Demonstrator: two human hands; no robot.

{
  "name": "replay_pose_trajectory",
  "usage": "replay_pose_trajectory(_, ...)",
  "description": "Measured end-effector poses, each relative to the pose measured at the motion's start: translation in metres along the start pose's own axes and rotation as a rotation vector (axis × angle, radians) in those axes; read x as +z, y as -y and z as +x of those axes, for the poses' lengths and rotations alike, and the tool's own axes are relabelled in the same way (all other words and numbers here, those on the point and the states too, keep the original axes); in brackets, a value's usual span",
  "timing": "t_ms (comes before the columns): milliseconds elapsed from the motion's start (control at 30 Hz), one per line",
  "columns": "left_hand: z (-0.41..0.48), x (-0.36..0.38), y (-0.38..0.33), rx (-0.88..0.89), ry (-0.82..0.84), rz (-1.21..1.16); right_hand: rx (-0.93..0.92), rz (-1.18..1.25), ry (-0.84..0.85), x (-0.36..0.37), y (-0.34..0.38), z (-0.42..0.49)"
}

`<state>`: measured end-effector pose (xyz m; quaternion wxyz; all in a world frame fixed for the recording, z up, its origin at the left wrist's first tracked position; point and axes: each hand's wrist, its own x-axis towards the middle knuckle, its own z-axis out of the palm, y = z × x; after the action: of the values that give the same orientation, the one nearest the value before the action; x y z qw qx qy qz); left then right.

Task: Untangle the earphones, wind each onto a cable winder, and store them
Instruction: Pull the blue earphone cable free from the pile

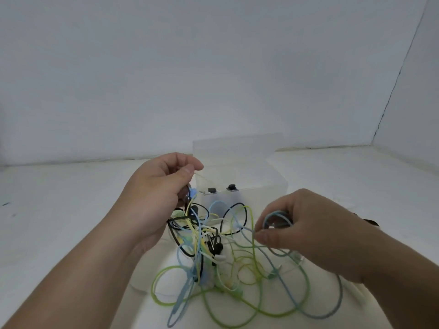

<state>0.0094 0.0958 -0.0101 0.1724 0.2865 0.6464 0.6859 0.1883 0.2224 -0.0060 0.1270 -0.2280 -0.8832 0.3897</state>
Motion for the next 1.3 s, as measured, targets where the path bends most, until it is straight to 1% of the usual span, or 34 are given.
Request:
replay_pose_trajectory(33,0.001,0.000,0.000,0.015,-0.014,0.026,-0.017,0.024,-0.074,0.001,0.000,0.002)
replay_pose_trajectory(100,0.003,-0.002,0.002,0.055,-0.086,0.115,-0.016,0.127,-0.315,-0.001,-0.004,0.005)
replay_pose_trajectory(167,0.007,-0.009,0.004,0.102,-0.254,0.263,0.019,0.150,-0.574,-0.011,-0.009,0.009)
replay_pose_trajectory(200,0.009,-0.014,0.004,0.136,-0.347,0.378,0.041,0.104,-0.659,-0.016,-0.013,0.010)
replay_pose_trajectory(233,0.010,-0.019,0.003,0.159,-0.416,0.520,0.066,0.039,-0.701,-0.022,-0.016,0.010)
replay_pose_trajectory(267,0.010,-0.023,0.001,0.164,-0.448,0.661,0.095,-0.039,-0.704,-0.025,-0.019,0.010)
replay_pose_trajectory(300,0.010,-0.026,0.001,0.151,-0.443,0.786,0.128,-0.131,-0.672,-0.027,-0.021,0.010)
replay_pose_trajectory(400,0.008,-0.027,0.004,0.111,-0.348,1.081,0.264,-0.467,-0.427,-0.022,-0.025,0.009)
replay_pose_trajectory(467,0.005,-0.022,0.005,0.185,-0.355,1.180,0.314,-0.629,-0.304,-0.015,-0.028,0.008)
replay_pose_trajectory(500,0.004,-0.020,0.004,0.261,-0.372,1.169,0.320,-0.668,-0.290,-0.013,-0.029,0.006)
replay_pose_trajectory(567,0.000,-0.017,-0.001,0.475,-0.379,1.055,0.307,-0.703,-0.325,-0.011,-0.028,0.004)
replay_pose_trajectory(633,-0.006,-0.011,-0.005,0.627,-0.315,0.919,0.203,-0.667,-0.395,-0.009,-0.024,0.005)
replay_pose_trajectory(667,-0.008,-0.008,-0.006,0.650,-0.262,0.869,0.111,-0.610,-0.438,-0.007,-0.020,0.006)
replay_pose_trajectory(733,-0.012,0.001,-0.004,0.633,-0.150,0.822,-0.093,-0.517,-0.472,0.000,-0.014,0.009)
replay_pose_trajectory(767,-0.012,0.004,-0.001,0.605,-0.100,0.815,-0.144,-0.503,-0.433,0.005,-0.012,0.010)
replay_pose_trajectory(800,-0.013,0.006,0.002,0.564,-0.055,0.807,-0.135,-0.513,-0.351,0.010,-0.012,0.010)
replay_pose_trajectory(867,-0.013,0.009,0.007,0.490,0.017,0.781,-0.002,-0.586,-0.140,0.020,-0.016,0.013)
replay_pose_trajectory(900,-0.013,0.010,0.008,0.472,0.045,0.769,0.054,-0.632,-0.065,0.022,-0.020,0.015)
replay_pose_trajectory(933,-0.012,0.010,0.009,0.460,0.067,0.762,0.087,-0.658,-0.033,0.023,-0.023,0.017)
replay_pose_trajectory(967,-0.012,0.011,0.010,0.449,0.086,0.758,0.100,-0.659,-0.037,0.022,-0.024,0.019)
replay_pose_trajectory(1033,-0.011,0.012,0.012,0.434,0.114,0.752,0.099,-0.612,-0.099,0.018,-0.023,0.018)
replay_pose_trajectory(1100,-0.010,0.011,0.014,0.423,0.168,0.732,0.065,-0.507,-0.197,0.014,-0.022,0.017)
replay_pose_trajectory(1133,-0.009,0.011,0.015,0.417,0.218,0.718,0.023,-0.436,-0.262,0.012,-0.020,0.015)
replay_pose_trajectory(1233,-0.011,0.012,0.017,0.399,0.378,0.701,-0.187,-0.241,-0.459,0.011,-0.015,0.012)
replay_pose_trajectory(1300,-0.013,0.014,0.017,0.384,0.426,0.678,-0.249,-0.118,-0.581,0.008,-0.011,0.010)
